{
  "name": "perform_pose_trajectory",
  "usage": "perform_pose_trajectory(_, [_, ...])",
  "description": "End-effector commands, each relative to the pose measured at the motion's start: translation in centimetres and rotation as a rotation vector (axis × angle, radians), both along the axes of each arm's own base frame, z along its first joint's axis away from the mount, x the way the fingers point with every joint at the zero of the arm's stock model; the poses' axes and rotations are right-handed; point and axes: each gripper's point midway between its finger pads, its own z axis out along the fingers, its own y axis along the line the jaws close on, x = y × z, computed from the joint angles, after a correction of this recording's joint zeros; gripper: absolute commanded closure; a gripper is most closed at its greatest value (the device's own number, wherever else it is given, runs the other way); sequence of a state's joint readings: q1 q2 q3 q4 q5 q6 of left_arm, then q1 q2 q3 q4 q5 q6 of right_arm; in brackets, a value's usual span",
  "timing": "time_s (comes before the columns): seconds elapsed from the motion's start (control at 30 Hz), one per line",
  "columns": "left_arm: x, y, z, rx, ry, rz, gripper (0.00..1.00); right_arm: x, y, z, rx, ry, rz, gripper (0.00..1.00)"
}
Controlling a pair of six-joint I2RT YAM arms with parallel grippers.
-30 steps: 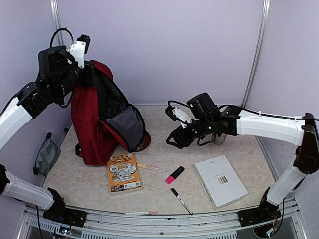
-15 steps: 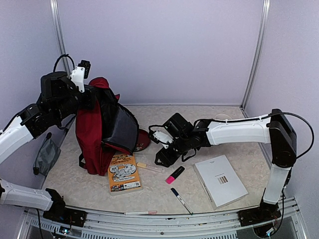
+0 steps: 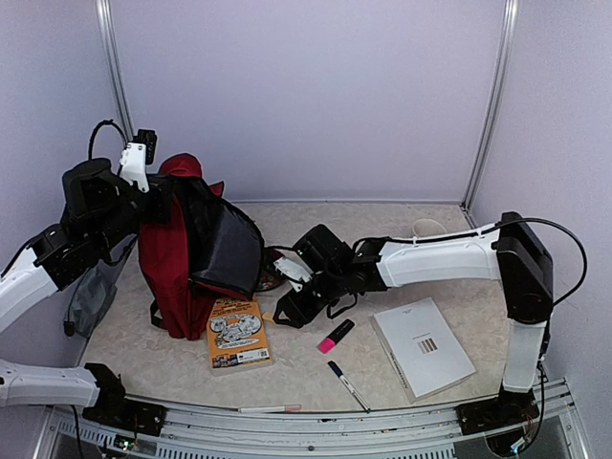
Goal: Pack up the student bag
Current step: Move the book to the center of the board.
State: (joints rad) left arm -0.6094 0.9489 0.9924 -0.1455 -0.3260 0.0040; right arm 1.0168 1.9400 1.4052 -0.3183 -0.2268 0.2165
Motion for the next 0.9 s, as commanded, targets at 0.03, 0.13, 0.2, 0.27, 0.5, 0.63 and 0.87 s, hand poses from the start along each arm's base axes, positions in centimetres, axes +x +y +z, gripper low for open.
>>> perform_pose_trajectory(0.03, [0.1,0.8,0.0,-0.021,-0.027,0.011,1.0,-0.4,0.0,-0.7,-0.068,0.027,-0.113,0.38])
perform_pose_trajectory(0.13, [0.0,0.8,-0.3,-0.024,-0.027,-0.001,1.0,0.7,-4.2,0.4,-0.19,-0.024,-0.266,0.36])
perform_pose_trajectory(0.2, [-0.1,0.9,-0.4,-0.027,-0.027,-0.006,1.0,0.7,-8.0,0.8,-0.291,-0.044,-0.372,0.31])
perform_pose_trajectory(0.27, [-0.2,0.9,-0.4,-0.029,-0.028,-0.011,1.0,0.1,-12.6,0.6,-0.405,-0.03,-0.504,0.16])
perform_pose_trajectory(0.5, [0.0,0.2,-0.9,-0.037,-0.011,-0.045,1.0,-4.2,-26.1,-2.8,-0.668,0.159,-0.782,0.0])
perform_pose_trajectory(0.63, [0.0,0.2,-1.0,-0.035,-0.009,-0.048,1.0,-4.7,-29.7,-3.5,-0.632,0.227,-0.869,0.0])
perform_pose_trajectory(0.87, [0.0,0.1,-1.1,-0.032,-0.008,-0.052,1.0,-3.4,-33.9,-3.2,-0.473,0.278,-0.987,0.0])
